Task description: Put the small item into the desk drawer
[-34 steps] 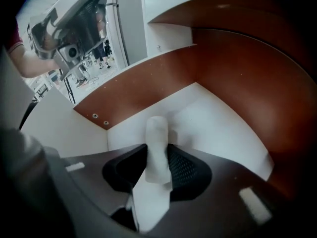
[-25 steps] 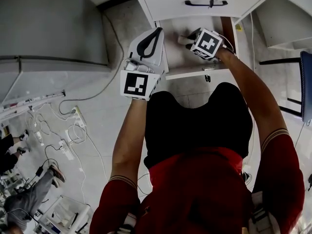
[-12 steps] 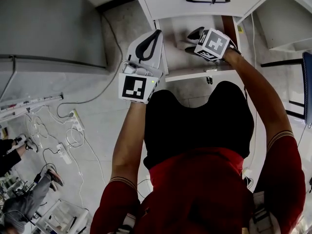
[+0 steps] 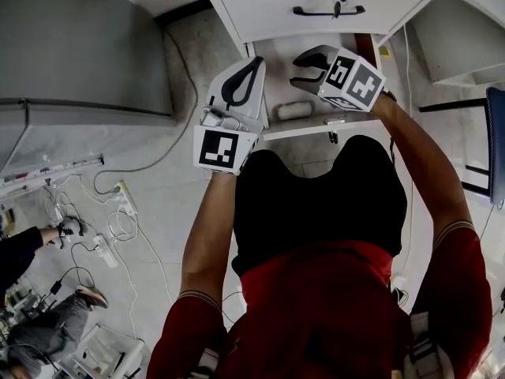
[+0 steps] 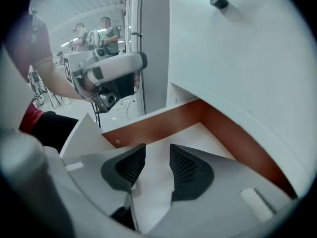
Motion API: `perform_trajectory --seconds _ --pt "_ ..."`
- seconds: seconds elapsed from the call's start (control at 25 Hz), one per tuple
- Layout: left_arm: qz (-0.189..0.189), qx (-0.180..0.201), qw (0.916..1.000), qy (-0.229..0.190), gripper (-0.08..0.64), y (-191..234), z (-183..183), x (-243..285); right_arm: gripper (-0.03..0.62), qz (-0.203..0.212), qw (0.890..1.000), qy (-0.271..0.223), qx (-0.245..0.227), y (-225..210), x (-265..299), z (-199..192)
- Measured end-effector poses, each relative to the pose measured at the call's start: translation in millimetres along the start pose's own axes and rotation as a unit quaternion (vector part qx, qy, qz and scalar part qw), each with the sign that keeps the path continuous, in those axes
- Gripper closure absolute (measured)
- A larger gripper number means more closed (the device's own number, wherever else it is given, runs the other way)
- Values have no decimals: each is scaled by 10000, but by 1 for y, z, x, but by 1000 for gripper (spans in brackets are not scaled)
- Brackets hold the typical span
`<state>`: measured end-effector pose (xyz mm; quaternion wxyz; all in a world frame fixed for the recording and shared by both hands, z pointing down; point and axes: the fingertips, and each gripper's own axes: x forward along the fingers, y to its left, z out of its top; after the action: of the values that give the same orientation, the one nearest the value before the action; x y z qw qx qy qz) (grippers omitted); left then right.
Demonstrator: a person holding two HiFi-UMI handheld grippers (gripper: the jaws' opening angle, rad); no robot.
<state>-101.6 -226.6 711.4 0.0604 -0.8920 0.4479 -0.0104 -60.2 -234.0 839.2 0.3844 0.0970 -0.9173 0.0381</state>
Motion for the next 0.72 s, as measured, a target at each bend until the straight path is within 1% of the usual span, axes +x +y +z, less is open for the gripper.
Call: perform_trajectory --seconds 0.2,0.32,0.36,0.56,0.72 --pt "51 -74 9999 138 554 3 12 1 510 -432 9974 -528 -220 -2 -27 27" --pt "41 -78 9998 189 554 0 26 3 572 -761 9932 -852 -211 -7 -48 39" --pt "45 -91 9997 203 554 -1 30 3 581 -846 9916 -961 -181 -8 -54 43" --pt "26 -252 9993 267 554 -4 61 1 581 -1034 9818 -1588 151 -8 -93 75" --pt "-35 -412 9985 345 554 -16 101 2 581 -1087 9698 -2144 414 2 -139 105"
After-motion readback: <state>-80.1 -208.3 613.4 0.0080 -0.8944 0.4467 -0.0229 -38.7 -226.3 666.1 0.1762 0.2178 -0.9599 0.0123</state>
